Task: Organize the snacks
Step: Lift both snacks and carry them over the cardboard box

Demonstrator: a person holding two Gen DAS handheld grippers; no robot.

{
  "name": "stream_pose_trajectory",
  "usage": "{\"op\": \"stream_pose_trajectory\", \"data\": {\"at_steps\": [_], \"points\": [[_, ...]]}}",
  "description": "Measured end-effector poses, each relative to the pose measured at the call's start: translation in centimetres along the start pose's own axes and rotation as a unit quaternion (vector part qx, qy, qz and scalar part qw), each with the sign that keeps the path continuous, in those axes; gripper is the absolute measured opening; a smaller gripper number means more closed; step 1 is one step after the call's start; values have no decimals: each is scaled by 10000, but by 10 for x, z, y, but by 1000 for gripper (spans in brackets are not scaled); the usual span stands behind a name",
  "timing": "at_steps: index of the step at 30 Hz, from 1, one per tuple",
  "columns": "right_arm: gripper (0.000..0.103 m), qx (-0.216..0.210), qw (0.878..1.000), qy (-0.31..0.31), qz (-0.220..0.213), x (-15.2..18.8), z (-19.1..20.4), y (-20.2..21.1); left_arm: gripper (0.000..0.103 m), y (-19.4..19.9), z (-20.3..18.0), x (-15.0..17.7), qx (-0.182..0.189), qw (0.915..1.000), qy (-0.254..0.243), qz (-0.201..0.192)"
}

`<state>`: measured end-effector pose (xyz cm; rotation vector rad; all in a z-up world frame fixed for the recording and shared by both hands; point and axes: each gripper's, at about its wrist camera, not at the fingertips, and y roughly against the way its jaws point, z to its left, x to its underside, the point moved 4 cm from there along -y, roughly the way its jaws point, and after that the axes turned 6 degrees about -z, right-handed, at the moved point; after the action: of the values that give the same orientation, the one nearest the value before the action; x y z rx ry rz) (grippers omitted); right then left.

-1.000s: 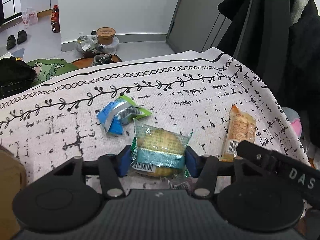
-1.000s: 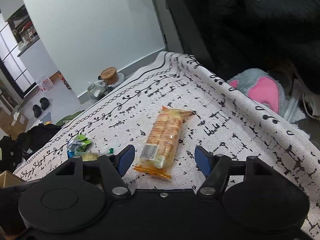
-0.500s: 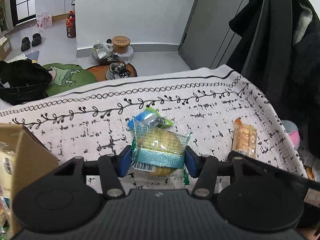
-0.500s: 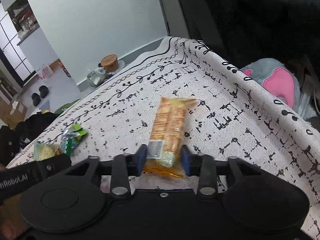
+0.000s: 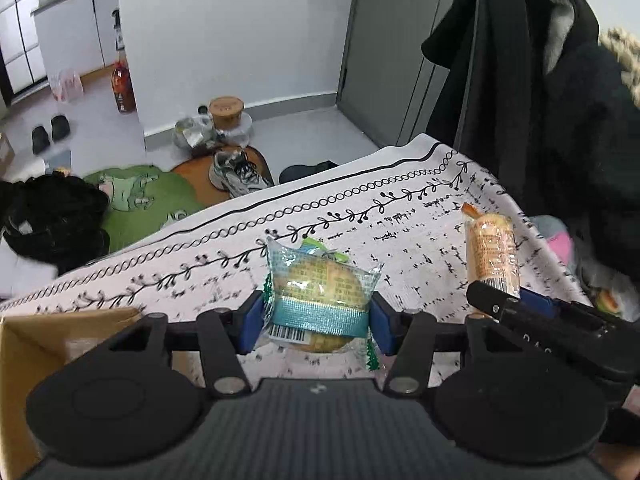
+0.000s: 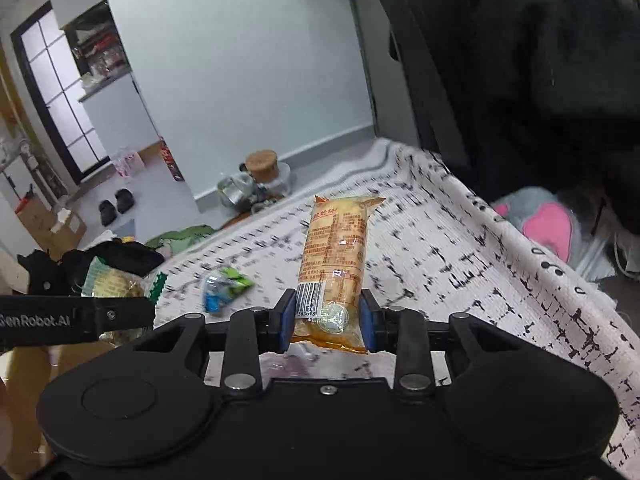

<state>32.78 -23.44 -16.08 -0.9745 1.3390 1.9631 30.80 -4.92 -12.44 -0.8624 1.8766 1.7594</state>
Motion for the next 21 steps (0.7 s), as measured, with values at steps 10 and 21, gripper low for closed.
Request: {"op": "stream_pose_trajectory", "data": {"at_steps": [10, 21], "points": [[32, -289, 9987, 170, -390, -23, 41, 43, 54, 63, 38, -23, -188, 9992, 46, -349], [32, -619, 9964, 190, -544, -36, 83, 75, 54, 126, 71, -35, -387, 9968, 138, -687]]}}
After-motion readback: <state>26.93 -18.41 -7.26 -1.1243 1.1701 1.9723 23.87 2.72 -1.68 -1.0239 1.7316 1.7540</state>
